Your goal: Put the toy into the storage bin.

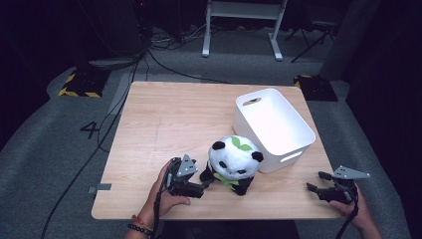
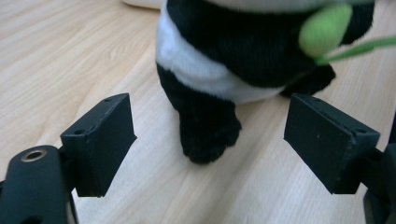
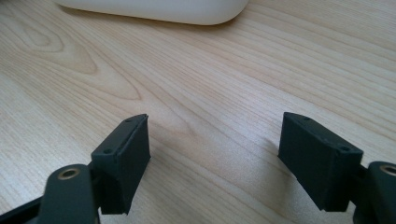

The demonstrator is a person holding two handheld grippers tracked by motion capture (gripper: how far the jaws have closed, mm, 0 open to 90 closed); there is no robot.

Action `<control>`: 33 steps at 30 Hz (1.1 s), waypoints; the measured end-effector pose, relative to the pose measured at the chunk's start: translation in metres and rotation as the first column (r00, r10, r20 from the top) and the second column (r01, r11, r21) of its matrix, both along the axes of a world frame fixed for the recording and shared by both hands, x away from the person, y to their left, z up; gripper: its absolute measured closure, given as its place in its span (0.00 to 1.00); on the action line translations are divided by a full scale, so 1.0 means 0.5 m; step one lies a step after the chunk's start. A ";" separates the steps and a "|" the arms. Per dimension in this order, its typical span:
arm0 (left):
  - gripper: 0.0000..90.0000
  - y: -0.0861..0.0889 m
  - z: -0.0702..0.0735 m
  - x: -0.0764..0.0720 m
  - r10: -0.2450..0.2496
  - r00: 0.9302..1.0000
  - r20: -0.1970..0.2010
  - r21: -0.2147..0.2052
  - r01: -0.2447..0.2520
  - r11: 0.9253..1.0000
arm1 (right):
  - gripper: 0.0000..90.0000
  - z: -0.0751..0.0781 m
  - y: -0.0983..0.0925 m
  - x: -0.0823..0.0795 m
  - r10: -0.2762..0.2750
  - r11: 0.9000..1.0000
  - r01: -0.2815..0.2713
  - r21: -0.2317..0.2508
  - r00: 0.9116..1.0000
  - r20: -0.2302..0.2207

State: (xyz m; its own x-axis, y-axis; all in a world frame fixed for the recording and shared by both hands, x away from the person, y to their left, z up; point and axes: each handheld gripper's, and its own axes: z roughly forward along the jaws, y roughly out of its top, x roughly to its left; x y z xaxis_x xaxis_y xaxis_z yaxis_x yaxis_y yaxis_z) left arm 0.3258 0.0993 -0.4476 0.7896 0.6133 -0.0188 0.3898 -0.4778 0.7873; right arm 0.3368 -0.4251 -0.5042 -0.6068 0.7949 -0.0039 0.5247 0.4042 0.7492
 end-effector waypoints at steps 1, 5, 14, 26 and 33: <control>0.18 -0.005 0.003 0.001 -0.007 1.000 -0.002 0.005 0.007 1.000 | 0.28 0.000 0.000 0.000 0.002 1.000 -0.002 -0.002 1.000 0.002; 0.18 -0.026 0.013 0.006 -0.046 0.999 -0.025 0.008 0.047 0.999 | 0.28 0.000 0.000 0.000 -0.001 1.000 0.001 -0.002 1.000 0.000; 0.17 -0.065 0.006 0.026 -0.144 0.988 -0.055 0.003 0.144 0.990 | 0.28 0.000 0.000 0.000 -0.001 1.000 0.001 -0.002 1.000 0.000; 0.39 -0.079 -0.009 0.031 -0.127 0.992 -0.006 0.023 0.127 0.992 | 0.28 0.000 0.000 0.000 -0.001 1.000 0.001 0.000 1.000 0.000; 0.85 -0.087 -0.020 0.025 -0.128 0.991 0.036 0.078 0.125 0.989 | 0.28 0.000 0.000 0.000 -0.001 1.000 0.001 0.001 1.000 0.000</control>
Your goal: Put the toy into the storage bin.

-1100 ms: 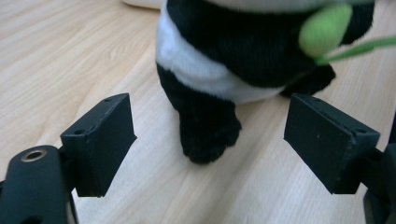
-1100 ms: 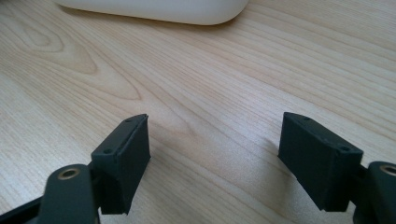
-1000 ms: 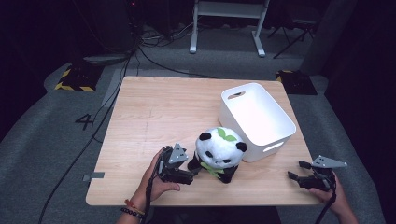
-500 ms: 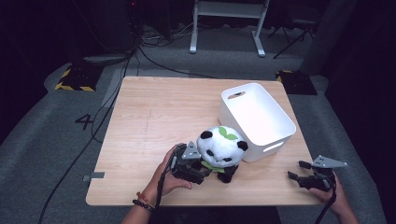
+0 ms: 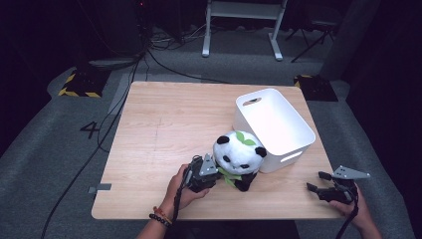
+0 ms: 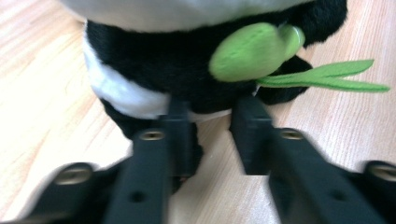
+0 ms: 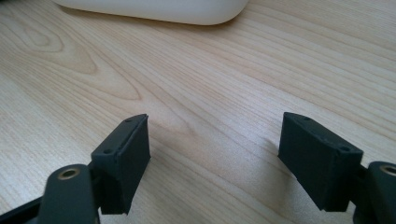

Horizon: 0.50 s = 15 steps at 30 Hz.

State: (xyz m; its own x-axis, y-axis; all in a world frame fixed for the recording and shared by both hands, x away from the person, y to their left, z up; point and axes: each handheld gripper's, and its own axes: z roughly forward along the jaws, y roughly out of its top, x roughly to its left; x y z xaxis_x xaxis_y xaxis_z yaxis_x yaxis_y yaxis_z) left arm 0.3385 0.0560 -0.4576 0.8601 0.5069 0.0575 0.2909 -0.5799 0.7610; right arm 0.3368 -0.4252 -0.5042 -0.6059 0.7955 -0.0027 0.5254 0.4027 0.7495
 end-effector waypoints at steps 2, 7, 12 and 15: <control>0.91 0.000 -0.001 0.000 -0.006 1.000 0.006 -0.001 0.006 1.000 | 0.28 0.000 0.000 0.000 0.000 1.000 0.000 0.002 1.000 -0.002; 0.96 0.004 -0.003 -0.007 -0.026 0.999 0.032 -0.040 0.027 0.999 | 0.28 0.000 0.000 0.000 0.000 1.000 0.000 0.001 1.000 -0.001; 0.97 0.005 0.005 -0.015 -0.042 0.998 0.056 -0.058 0.045 0.997 | 0.28 0.000 0.000 0.000 0.000 1.000 0.000 0.000 1.000 -0.001; 0.97 0.011 0.016 -0.021 -0.052 0.996 0.072 -0.074 0.058 0.996 | 0.28 0.000 0.000 0.000 0.000 1.000 0.000 0.000 1.000 0.000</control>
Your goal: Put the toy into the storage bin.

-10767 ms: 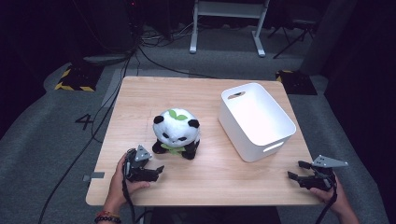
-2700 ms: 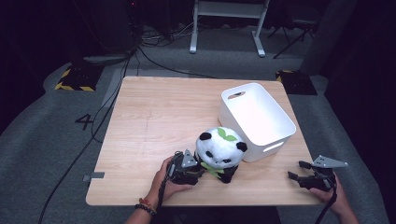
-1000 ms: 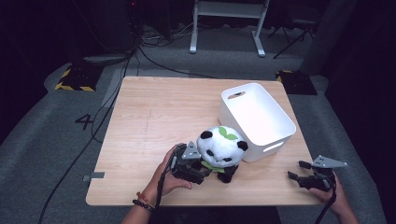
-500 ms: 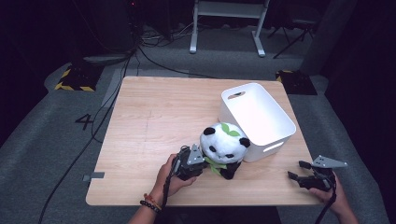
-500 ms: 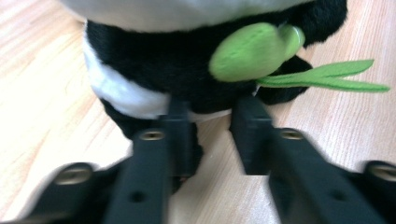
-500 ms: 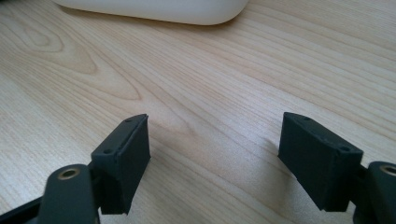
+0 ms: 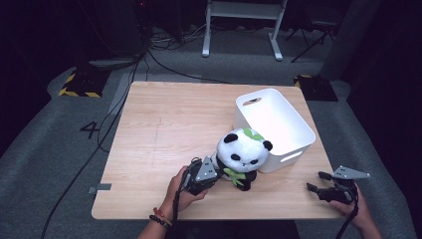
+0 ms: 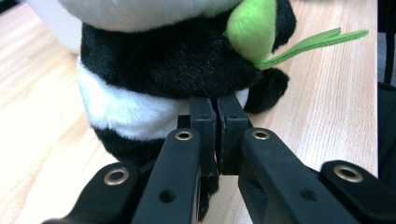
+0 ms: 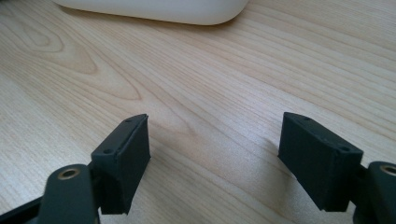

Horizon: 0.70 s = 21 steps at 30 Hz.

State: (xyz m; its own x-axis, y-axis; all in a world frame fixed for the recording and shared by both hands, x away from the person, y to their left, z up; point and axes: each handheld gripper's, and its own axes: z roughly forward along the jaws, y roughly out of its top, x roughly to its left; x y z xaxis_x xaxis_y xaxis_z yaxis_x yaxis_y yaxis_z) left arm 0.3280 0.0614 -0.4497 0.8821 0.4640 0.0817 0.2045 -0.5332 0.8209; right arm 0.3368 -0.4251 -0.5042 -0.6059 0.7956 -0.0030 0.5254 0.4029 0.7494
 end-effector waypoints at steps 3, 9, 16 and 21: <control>0.98 0.010 0.013 -0.005 0.003 1.000 0.020 -0.045 -0.002 0.999 | 0.28 0.000 0.000 0.000 -0.001 1.000 0.001 0.001 1.000 -0.001; 0.98 0.026 0.039 -0.014 0.009 0.999 0.048 -0.127 -0.002 0.992 | 0.28 0.000 0.000 0.000 0.000 1.000 0.000 -0.001 1.000 0.000; 0.98 0.038 0.071 -0.024 0.024 0.995 0.094 -0.184 -0.006 0.983 | 0.28 0.000 0.000 0.000 0.001 1.000 -0.001 -0.001 1.000 0.000; 0.98 0.048 0.094 -0.025 0.028 0.993 0.112 -0.211 -0.004 0.977 | 0.28 0.000 0.000 0.000 0.001 1.000 -0.001 -0.003 1.000 0.000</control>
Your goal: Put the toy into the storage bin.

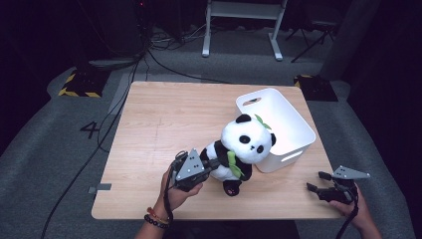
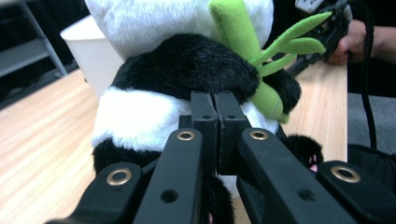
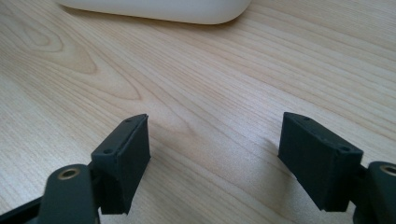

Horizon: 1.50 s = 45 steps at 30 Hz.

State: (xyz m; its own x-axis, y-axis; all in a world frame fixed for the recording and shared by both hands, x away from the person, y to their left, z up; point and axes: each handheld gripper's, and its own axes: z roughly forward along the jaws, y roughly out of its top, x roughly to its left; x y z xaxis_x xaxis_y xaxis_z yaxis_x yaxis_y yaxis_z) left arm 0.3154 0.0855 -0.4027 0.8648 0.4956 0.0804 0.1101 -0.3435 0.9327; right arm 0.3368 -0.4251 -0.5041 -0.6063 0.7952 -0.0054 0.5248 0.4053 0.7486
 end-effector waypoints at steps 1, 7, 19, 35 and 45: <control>0.98 0.002 0.004 0.000 0.005 1.000 0.005 -0.002 -0.005 1.000 | 0.28 0.000 0.000 0.000 0.000 1.000 0.000 0.002 1.000 0.000; 0.99 0.009 0.028 0.000 0.031 0.999 0.040 -0.019 -0.030 0.999 | 0.28 0.000 0.000 0.000 -0.002 1.000 0.002 0.004 1.000 -0.002; 0.99 0.013 0.080 0.009 0.038 0.995 0.088 -0.058 -0.033 0.998 | 0.28 0.000 0.000 0.000 -0.002 1.000 0.002 0.004 1.000 -0.001; 0.99 -0.017 0.111 0.053 0.040 0.994 0.099 -0.046 -0.035 0.998 | 0.28 0.000 0.000 0.000 -0.001 1.000 0.001 0.004 1.000 -0.002; 0.99 -0.038 0.136 0.081 0.051 0.995 0.091 -0.083 -0.043 0.996 | 0.28 0.000 0.000 0.000 -0.003 1.000 0.003 0.006 1.000 0.000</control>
